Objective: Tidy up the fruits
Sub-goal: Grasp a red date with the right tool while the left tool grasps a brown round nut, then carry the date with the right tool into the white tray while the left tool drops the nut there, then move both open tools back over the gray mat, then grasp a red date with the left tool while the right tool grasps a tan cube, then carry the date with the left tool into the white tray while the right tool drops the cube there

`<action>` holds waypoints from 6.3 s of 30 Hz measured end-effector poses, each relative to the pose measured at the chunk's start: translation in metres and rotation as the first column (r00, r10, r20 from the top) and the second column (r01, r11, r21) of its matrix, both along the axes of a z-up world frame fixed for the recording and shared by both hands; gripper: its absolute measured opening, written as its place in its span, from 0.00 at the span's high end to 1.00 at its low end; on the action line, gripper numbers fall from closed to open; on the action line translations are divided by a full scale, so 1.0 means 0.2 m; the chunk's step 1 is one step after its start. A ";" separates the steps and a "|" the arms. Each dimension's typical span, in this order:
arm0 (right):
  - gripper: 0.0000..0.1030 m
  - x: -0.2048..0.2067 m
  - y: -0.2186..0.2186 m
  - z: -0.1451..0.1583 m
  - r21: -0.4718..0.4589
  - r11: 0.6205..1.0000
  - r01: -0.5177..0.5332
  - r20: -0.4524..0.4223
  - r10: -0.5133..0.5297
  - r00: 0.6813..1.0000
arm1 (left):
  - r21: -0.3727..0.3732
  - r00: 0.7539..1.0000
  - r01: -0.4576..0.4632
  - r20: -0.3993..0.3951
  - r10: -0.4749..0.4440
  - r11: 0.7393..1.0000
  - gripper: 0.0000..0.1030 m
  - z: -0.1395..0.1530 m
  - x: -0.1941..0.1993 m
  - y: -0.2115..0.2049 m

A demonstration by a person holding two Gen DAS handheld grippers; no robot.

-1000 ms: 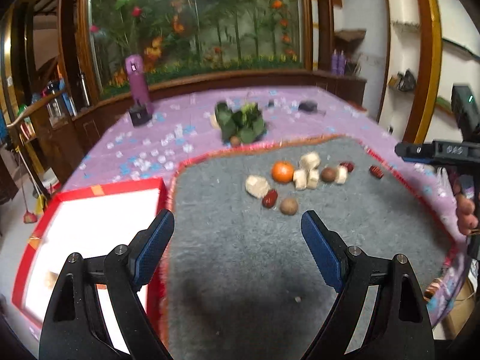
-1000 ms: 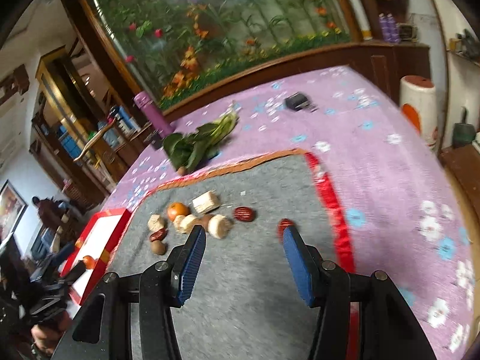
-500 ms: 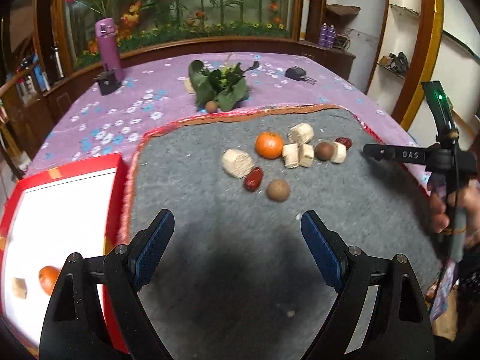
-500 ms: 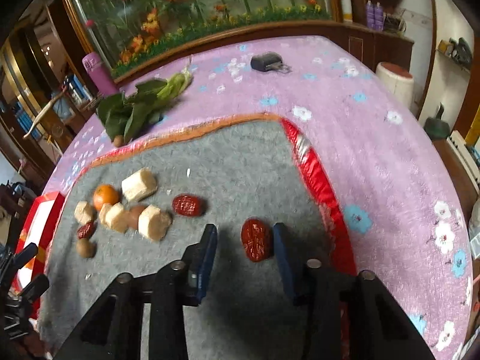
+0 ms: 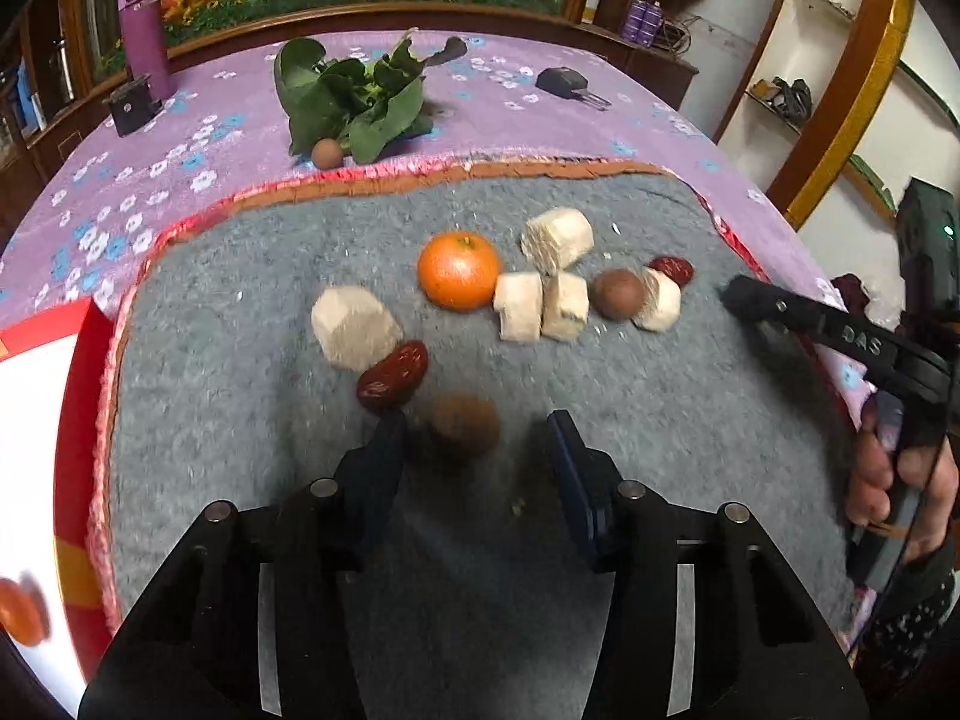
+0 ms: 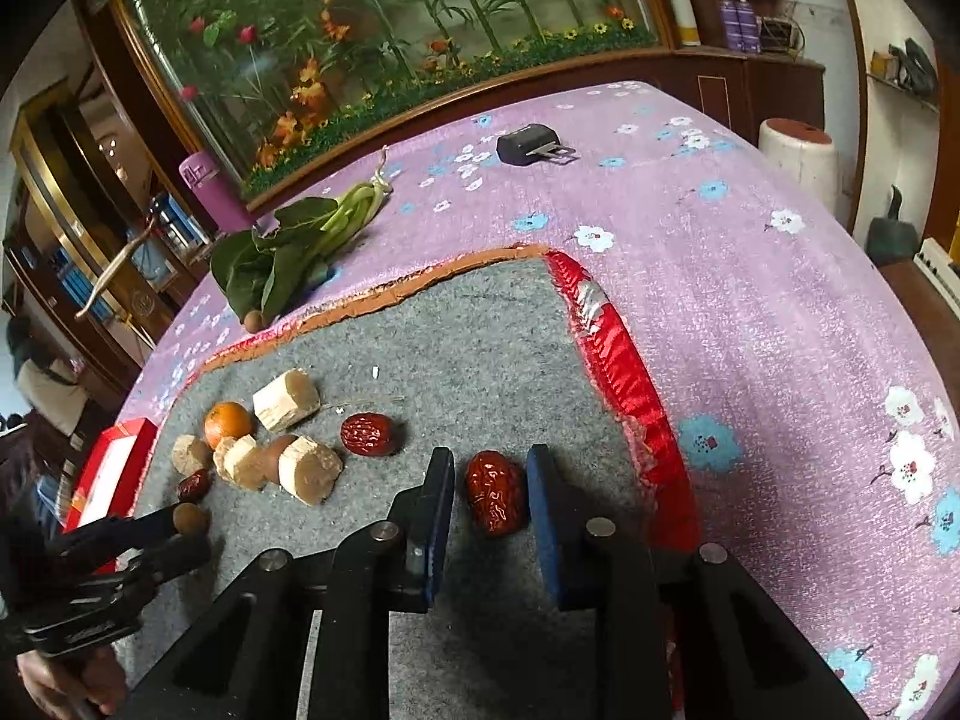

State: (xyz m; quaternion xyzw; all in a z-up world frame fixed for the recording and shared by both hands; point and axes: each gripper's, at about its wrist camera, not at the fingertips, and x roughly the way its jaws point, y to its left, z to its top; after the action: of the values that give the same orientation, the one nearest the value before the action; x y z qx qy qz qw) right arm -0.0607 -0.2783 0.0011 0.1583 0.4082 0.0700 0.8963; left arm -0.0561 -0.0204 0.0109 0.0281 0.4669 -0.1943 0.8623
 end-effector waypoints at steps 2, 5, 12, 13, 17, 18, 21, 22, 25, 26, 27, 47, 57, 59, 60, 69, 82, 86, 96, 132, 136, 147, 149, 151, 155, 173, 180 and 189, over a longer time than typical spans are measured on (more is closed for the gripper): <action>0.76 0.00 0.01 0.00 -0.009 1.000 -0.001 0.000 0.001 1.000 | 0.002 1.000 0.014 -0.004 -0.014 1.000 0.68 0.00 0.02 -0.02; 0.76 0.00 0.01 0.00 -0.004 1.000 -0.002 0.001 0.002 1.000 | 0.026 0.999 0.030 0.018 -0.030 0.999 0.73 -0.01 0.03 -0.04; 0.81 0.00 0.01 0.00 0.001 1.000 -0.014 0.004 0.014 1.000 | 0.056 0.996 0.052 0.066 -0.056 0.997 0.79 -0.02 0.01 -0.04; 0.81 0.00 0.02 0.00 0.000 1.000 -0.018 0.006 0.018 1.000 | 0.055 0.996 0.054 0.068 -0.057 0.997 0.79 -0.02 0.01 -0.04; 0.81 -0.01 0.03 0.01 0.013 0.999 -0.043 0.013 0.043 0.999 | 0.036 0.997 0.034 0.074 -0.036 0.999 0.79 0.00 -0.01 0.00; 0.81 -0.02 0.04 0.01 0.024 0.998 -0.055 0.014 0.055 0.998 | 0.030 0.996 0.028 0.085 -0.030 0.999 0.79 0.02 -0.02 0.02; 0.81 -0.05 0.10 0.03 0.052 0.994 -0.095 0.014 0.094 0.995 | 0.007 0.993 0.003 0.120 -0.004 1.000 0.79 0.09 -0.09 0.11; 0.81 -0.06 0.14 0.03 0.055 0.992 -0.116 0.016 0.115 0.993 | -0.001 0.991 -0.007 0.130 0.007 1.000 0.79 0.11 -0.12 0.14; 0.81 -0.09 0.28 0.08 0.054 0.981 -0.184 0.037 0.183 0.982 | -0.035 0.983 -0.060 0.171 0.065 0.998 0.79 0.18 -0.21 0.29; 0.81 -0.10 0.33 0.09 0.051 0.977 -0.208 0.045 0.206 0.977 | -0.043 0.978 -0.087 0.188 0.093 0.995 0.79 0.21 -0.25 0.35; 0.81 -0.10 0.40 0.11 0.050 0.970 -0.237 0.053 0.234 0.971 | -0.048 0.970 -0.118 0.206 0.126 0.992 0.79 0.23 -0.29 0.42; 0.82 0.05 1.81 0.11 0.243 0.746 -0.621 0.070 0.625 0.778 | 0.025 0.822 -0.545 0.212 0.528 0.838 0.79 0.12 -0.56 1.36; 0.61 0.17 1.81 0.03 0.432 0.713 -0.552 -0.008 0.615 0.789 | 0.050 0.801 -0.584 0.198 0.565 0.810 0.64 0.13 -0.57 1.36; 0.61 0.16 1.76 0.07 0.422 0.719 -0.552 0.023 0.600 0.800 | 0.057 0.796 -0.588 0.221 0.564 0.807 0.62 0.15 -0.58 1.34; 0.61 0.15 1.72 0.08 0.421 0.723 -0.547 0.036 0.589 0.807 | 0.060 0.796 -0.586 0.232 0.560 0.808 0.59 0.16 -0.58 1.33; 0.60 0.11 1.26 0.14 0.385 0.804 -0.453 0.080 0.460 0.884 | 0.045 0.874 -0.444 0.243 0.421 0.895 0.46 0.20 -0.56 1.03; 0.59 -0.03 0.35 0.15 0.464 0.867 -0.181 0.096 0.154 0.983 | 0.098 0.952 -0.262 0.188 0.241 0.960 0.46 0.13 -0.55 0.62; 0.59 -0.03 0.24 0.12 0.460 0.882 -0.106 0.038 0.100 0.994 | 0.106 0.957 -0.243 0.190 0.220 0.964 0.46 0.15 -0.56 0.57; 0.68 0.11 0.24 -0.04 0.403 0.915 0.007 -0.125 0.048 0.991 | 0.091 0.977 -0.157 0.163 0.141 0.983 0.46 0.17 -0.50 0.45; 0.80 0.14 0.16 -0.12 0.518 0.855 0.004 -0.096 0.054 0.994 | 0.126 0.982 0.189 -0.006 -0.190 0.974 0.78 0.00 0.13 -0.06; 0.82 0.14 0.14 -0.12 0.540 0.842 0.010 -0.092 0.047 0.995 | 0.115 0.985 0.172 0.011 -0.174 0.978 0.86 -0.01 0.10 -0.05; 0.85 0.10 0.16 0.00 0.551 0.830 -0.088 0.065 0.062 0.996 | 0.002 0.995 0.030 0.100 -0.030 1.000 0.85 0.09 -0.07 0.12; 0.85 0.10 0.18 0.01 0.547 0.831 -0.100 0.069 0.074 0.995 | -0.009 0.992 0.011 0.124 -0.009 1.000 0.85 0.13 -0.12 0.15; 0.85 0.11 0.20 0.01 0.532 0.841 -0.105 0.067 0.082 0.994 | -0.021 0.989 -0.010 0.147 0.013 1.000 0.85 0.16 -0.18 0.19; 0.85 0.11 0.23 0.01 0.509 0.854 -0.112 0.061 0.094 0.994 | -0.012 0.978 -0.067 0.196 0.068 0.998 0.85 0.20 -0.28 0.26; 0.85 0.14 0.30 -0.02 0.508 0.852 -0.127 0.051 0.118 0.992 | 0.046 0.899 -0.284 0.359 0.249 0.958 0.85 0.32 -0.40 0.54; 0.85 0.17 0.44 -0.09 0.673 0.728 -0.132 -0.021 0.197 0.980 | 0.051 0.870 -0.350 0.388 0.305 0.935 0.85 0.33 -0.43 0.68; 0.85 0.19 0.95 -0.05 0.719 0.652 -0.240 -0.035 0.380 0.924 | 0.043 0.839 -0.422 0.398 0.372 0.905 0.85 0.31 -0.47 0.87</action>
State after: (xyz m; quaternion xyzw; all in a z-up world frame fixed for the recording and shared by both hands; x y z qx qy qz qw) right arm -0.0224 -0.0882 -0.0082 0.4204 0.4517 0.3577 0.7009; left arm -0.1504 0.1527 0.0722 0.0231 0.2979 0.0287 0.9539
